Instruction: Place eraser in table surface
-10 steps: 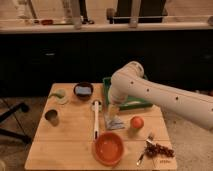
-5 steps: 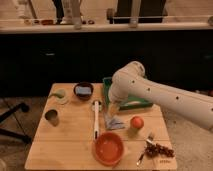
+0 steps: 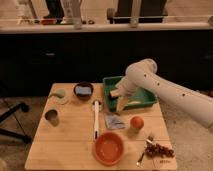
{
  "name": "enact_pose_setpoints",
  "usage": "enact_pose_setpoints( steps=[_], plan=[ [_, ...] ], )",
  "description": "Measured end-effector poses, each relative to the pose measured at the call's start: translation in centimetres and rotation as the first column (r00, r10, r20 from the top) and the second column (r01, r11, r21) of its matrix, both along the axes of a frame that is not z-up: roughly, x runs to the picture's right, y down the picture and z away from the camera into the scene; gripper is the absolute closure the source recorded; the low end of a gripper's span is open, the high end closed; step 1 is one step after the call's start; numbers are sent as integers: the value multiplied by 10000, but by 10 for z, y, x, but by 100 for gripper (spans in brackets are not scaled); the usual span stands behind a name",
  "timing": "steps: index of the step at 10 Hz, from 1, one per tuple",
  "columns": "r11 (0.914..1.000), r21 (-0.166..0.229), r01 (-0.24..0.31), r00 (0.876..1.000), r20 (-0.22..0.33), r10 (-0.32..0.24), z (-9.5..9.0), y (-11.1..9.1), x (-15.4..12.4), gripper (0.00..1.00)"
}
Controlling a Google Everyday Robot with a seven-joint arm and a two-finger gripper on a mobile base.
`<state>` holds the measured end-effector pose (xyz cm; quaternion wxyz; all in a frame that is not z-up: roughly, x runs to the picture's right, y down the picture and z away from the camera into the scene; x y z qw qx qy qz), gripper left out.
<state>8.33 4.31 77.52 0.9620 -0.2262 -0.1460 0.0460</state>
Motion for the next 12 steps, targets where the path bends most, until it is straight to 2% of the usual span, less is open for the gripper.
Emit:
enact_pose_setpoints(
  steps=[2, 5, 8, 12],
  plan=[
    [9997, 227, -49, 10000, 18, 49, 13, -8, 10, 20],
    [9985, 538, 33, 10000, -69, -29, 23, -14, 21, 20],
    [9947, 1027, 110, 9993, -374, -72, 31, -20, 34, 20],
    [9919, 1271, 82, 9984, -559, -11, 42, -28, 45, 20]
  ],
)
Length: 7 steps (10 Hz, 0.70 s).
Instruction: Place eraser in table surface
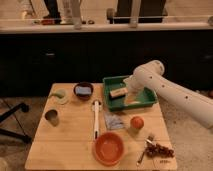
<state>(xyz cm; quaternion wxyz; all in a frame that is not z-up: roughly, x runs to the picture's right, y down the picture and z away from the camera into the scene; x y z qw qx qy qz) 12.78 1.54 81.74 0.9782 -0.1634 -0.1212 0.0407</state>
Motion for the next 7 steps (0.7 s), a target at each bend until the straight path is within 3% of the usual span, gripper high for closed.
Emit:
enact_pose_setpoints(
  steps=[7],
  plan=[
    [9995, 64, -306, 9995, -66, 306, 36, -22, 10, 20]
  ],
)
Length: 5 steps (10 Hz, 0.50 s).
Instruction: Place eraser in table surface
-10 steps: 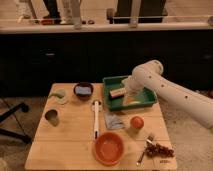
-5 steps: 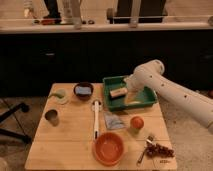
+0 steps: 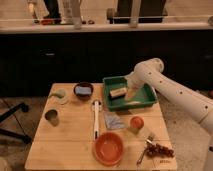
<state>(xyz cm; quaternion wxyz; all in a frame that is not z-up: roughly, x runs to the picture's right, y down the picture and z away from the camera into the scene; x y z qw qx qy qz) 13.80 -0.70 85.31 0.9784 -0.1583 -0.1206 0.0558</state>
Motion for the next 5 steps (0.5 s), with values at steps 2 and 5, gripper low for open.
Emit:
enact_pose_setpoints(
  steps=[2, 5],
  plan=[
    [10000, -8, -41, 10000, -45, 41, 4, -2, 3, 20],
    [9996, 107, -259, 9995, -203, 261, 6, -9, 12, 20]
  ],
)
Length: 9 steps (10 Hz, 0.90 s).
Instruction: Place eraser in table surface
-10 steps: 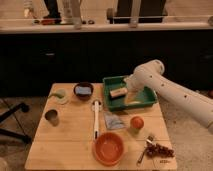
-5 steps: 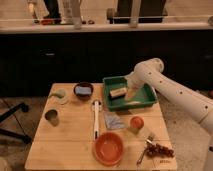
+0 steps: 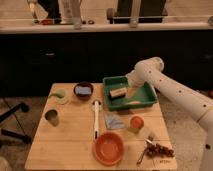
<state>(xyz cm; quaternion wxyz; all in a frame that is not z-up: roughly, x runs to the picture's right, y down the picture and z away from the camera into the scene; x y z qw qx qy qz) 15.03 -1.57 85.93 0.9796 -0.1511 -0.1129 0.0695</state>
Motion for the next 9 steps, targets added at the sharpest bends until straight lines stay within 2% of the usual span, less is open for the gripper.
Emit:
enact_pose_setpoints(
  steps=[4, 9],
  plan=[
    [9991, 79, -414, 9988, -250, 416, 11, -12, 17, 20],
    [9969, -190, -763, 9967, -277, 758, 34, -9, 33, 20]
  ],
)
